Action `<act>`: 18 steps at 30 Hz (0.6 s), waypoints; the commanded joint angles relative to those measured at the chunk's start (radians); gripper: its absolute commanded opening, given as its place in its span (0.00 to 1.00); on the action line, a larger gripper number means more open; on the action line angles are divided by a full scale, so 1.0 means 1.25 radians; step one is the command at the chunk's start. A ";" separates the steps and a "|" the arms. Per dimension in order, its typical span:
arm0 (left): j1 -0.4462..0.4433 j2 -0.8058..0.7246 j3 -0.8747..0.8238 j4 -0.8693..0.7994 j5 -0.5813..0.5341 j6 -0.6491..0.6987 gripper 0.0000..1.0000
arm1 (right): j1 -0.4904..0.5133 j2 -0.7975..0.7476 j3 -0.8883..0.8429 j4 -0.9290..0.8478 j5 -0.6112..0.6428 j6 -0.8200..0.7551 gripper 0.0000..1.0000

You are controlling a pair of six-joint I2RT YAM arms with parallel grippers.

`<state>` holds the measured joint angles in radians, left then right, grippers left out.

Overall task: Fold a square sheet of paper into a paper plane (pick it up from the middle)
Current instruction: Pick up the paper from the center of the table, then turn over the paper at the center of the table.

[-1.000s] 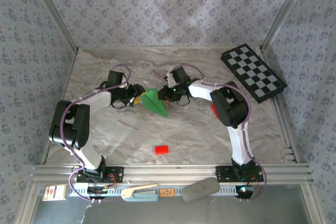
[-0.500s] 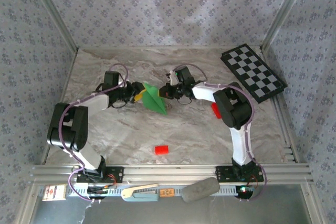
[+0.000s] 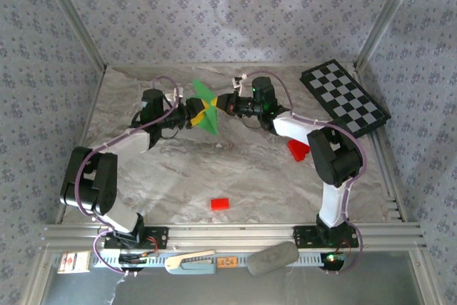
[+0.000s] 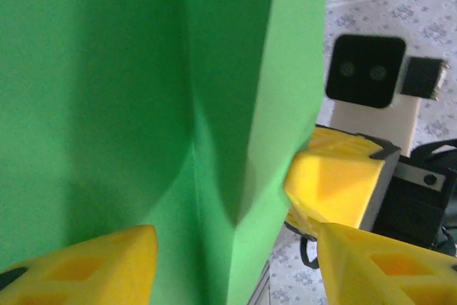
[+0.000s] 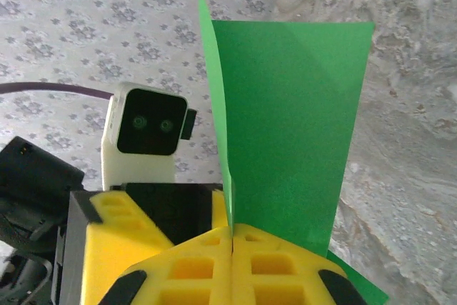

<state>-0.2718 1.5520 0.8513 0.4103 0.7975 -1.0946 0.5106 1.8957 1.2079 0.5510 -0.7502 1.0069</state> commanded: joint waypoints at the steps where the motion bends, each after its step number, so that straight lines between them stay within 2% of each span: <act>1: -0.007 -0.025 -0.001 0.092 0.032 -0.023 0.59 | -0.004 -0.026 -0.005 0.092 -0.026 0.080 0.03; 18: -0.020 -0.031 -0.024 0.223 0.044 -0.064 0.38 | -0.014 -0.024 -0.055 0.185 -0.027 0.164 0.04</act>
<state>-0.2886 1.5448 0.8272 0.6117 0.8268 -1.1721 0.5014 1.8912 1.1496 0.7311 -0.7719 1.1835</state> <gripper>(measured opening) 0.385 0.054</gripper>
